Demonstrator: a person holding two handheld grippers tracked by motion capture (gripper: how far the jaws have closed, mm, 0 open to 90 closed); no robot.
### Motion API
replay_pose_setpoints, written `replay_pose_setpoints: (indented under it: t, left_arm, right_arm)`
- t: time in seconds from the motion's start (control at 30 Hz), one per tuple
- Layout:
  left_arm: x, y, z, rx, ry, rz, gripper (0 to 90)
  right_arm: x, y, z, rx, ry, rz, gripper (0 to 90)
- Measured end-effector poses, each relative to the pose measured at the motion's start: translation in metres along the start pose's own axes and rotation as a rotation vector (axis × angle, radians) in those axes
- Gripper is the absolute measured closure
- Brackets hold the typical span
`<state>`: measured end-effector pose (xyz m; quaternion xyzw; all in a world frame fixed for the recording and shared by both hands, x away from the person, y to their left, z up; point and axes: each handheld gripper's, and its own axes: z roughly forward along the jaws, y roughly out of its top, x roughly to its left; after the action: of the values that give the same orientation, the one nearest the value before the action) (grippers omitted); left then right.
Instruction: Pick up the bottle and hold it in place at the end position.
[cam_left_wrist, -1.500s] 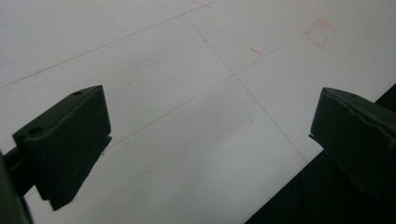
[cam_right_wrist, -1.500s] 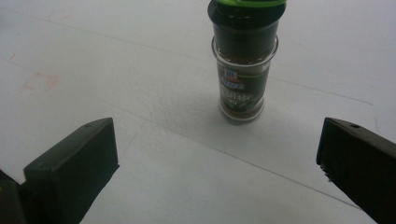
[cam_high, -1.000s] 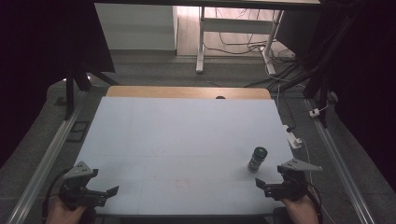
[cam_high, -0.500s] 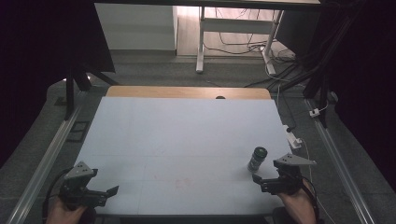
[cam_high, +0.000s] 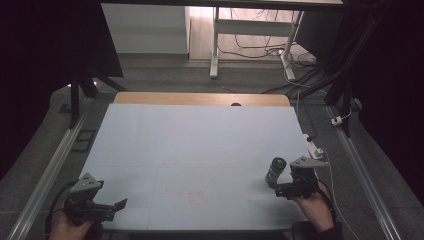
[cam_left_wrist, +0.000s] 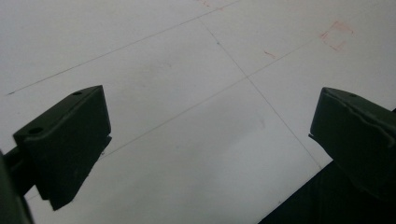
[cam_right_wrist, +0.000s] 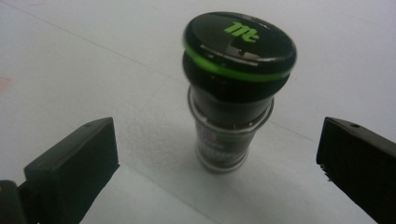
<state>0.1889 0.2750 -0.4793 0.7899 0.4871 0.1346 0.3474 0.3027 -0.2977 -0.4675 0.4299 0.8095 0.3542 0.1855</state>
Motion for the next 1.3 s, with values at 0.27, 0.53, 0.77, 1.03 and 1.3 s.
replay_pose_setpoints:
  t: [0.27,0.53,0.77,1.03,1.3]
  left_arm:
    - [0.000,0.000,0.000,0.000,0.003,-0.006,0.0]
    - [0.002,0.000,0.000,-0.002,-0.003,-0.015,0.0]
    - [0.002,0.000,0.000,-0.002,-0.006,-0.016,0.0]
    - [0.002,0.000,0.000,0.001,-0.008,-0.016,0.0]
    - [0.002,0.000,0.001,0.006,-0.010,-0.016,0.0]
  right_arm:
    - [-0.009,0.001,0.011,0.022,0.030,-0.001,0.0]
    - [-0.015,0.000,0.025,0.054,0.059,-0.021,0.0]
    - [-0.022,-0.004,0.030,0.049,0.087,-0.053,13.4]
    - [-0.024,-0.005,0.030,0.036,0.117,-0.088,32.5]
    - [-0.024,-0.004,0.030,0.021,0.134,-0.144,51.4]
